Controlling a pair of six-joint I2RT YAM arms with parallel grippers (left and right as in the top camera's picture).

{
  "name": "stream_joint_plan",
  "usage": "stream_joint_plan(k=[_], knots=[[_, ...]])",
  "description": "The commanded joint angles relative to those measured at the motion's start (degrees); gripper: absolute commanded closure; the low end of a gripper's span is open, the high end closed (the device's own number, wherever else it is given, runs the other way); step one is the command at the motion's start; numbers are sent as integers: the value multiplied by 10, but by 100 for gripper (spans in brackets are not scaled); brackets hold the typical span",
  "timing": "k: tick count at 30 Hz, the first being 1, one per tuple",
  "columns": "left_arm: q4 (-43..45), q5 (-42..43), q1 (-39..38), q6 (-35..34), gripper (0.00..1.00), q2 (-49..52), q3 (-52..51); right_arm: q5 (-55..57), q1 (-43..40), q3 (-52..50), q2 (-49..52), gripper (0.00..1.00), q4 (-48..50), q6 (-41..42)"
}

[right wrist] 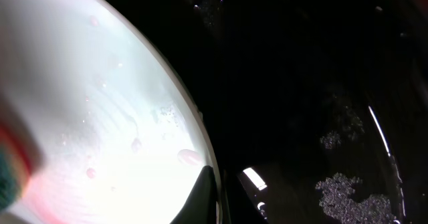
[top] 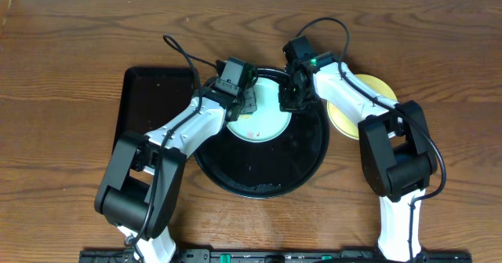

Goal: Clean dirty plates on tray and stack at the side
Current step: 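Scrub the mint plate with the sponge while the right gripper holds it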

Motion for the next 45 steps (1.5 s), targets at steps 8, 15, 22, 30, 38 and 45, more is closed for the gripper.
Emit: stream_joint_plan(k=[8,15,22,30,38,45], knots=[[-53,299,10,33,92,0,3,-1,8,-5,6,99,-3,-10],[17,117,10,33,93,0,3,-1,8,-5,6,99,-3,-10],[30,-120,14,34,93,0,3,-1,8,-5,6,99,-9,-10],[-126,-124,62,33,93,-31,23,-3,8,-5,6,99,-8,-14],[-222,-30,120,34,92,-159,65,-29,4,-5,5,99,-9,-39],[-225,-31,178,60,92,-232,64,-40,-14,-5,-35,99,-24,-87]])
